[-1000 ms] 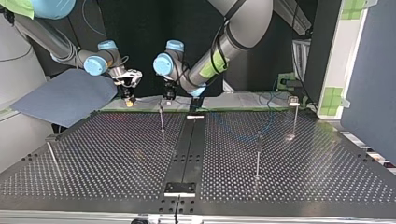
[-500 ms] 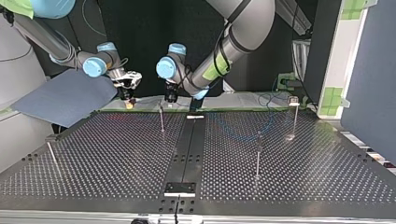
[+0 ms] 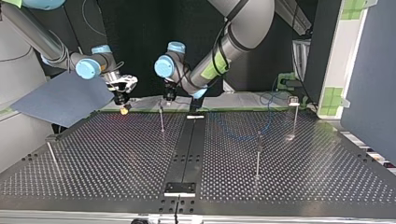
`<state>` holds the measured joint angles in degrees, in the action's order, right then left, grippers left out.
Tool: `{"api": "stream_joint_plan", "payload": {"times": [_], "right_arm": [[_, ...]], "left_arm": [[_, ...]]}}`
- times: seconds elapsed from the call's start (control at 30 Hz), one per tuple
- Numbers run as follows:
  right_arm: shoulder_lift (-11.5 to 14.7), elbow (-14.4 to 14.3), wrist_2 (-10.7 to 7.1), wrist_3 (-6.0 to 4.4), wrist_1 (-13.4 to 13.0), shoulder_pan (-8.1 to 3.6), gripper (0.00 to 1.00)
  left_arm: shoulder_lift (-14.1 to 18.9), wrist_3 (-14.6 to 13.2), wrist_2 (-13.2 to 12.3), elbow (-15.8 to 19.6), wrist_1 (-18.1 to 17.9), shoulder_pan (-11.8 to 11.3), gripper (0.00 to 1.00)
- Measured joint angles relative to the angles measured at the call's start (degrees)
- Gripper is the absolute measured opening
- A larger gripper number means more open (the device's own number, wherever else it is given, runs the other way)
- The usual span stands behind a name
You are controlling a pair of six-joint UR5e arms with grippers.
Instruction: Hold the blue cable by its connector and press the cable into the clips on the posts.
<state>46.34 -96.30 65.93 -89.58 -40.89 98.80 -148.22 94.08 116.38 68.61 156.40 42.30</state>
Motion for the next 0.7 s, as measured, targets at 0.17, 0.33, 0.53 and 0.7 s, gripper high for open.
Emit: {"api": "stream_joint_plan", "payload": {"times": [0.17,0.33,0.53,0.7], "right_arm": [[0.02,-0.14,0.0,-0.06,0.11,0.23,0.0],[0.01,-0.51,-0.01,0.01,0.13,0.33,0.0],[-0.04,-0.52,-0.02,0.15,0.18,0.51,0.0],[-0.05,-0.52,-0.02,0.09,0.16,0.6,0.0]], "left_arm": [[0.01,0.21,0.05,0.0,0.42,0.72,0.01],[0.01,0.42,0.28,0.0,0.82,1.14,0.01],[0.04,0.51,0.49,0.01,1.7,1.3,0.01],[0.29,0.56,0.58,0.01,1.88,1.41,0.01]]}}
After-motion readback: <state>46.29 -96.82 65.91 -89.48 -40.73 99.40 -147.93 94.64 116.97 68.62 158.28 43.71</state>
